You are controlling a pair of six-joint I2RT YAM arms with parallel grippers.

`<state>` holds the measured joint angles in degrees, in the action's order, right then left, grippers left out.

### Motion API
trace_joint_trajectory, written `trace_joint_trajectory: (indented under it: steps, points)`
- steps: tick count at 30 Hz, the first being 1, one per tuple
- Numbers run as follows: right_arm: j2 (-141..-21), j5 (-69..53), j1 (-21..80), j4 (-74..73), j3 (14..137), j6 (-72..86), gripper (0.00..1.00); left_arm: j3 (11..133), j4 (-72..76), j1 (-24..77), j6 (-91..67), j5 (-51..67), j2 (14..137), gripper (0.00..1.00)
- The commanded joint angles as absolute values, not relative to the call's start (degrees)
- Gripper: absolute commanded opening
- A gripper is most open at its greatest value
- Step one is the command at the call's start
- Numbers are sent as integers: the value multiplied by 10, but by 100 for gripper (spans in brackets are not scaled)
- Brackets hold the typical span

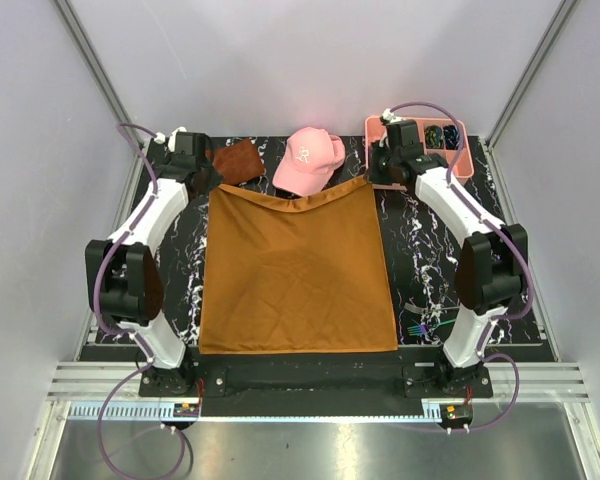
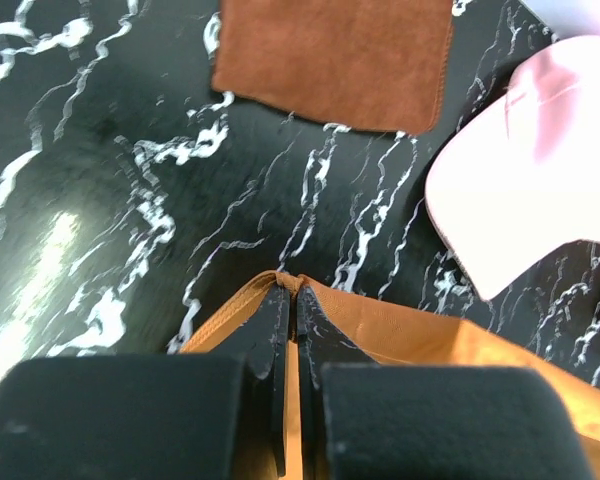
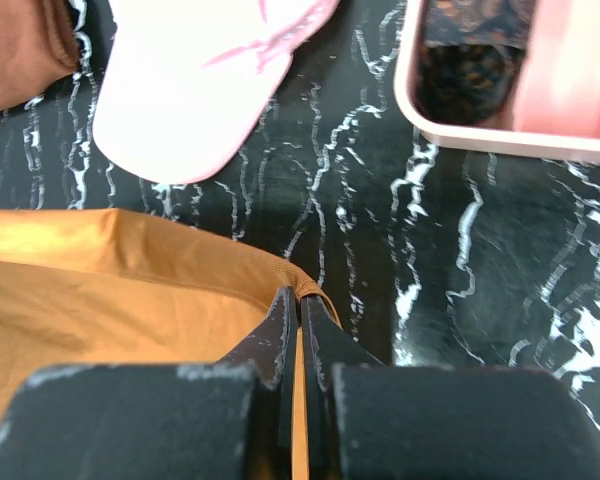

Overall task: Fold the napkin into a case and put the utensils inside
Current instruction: Fold and flatten the napkin at the center of the board.

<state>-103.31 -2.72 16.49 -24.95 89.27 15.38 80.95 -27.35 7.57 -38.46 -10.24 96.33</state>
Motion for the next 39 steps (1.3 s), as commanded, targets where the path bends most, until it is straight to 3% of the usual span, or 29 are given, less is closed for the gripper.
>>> trace_joint_trajectory:
  steps: [1,23,27,39]
  points:
    - [-1041,-71,160,-232,938,148,0,845,-238,62,-382,-36,979,0]
    - [-1112,-127,130,-250,992,156,0,899,-206,6,-366,54,1043,0]
    - [-1049,-148,130,-283,929,185,0,858,-271,5,-347,75,1000,0]
    - [-802,-143,130,-396,630,241,0,668,-537,-25,-319,-11,815,0]
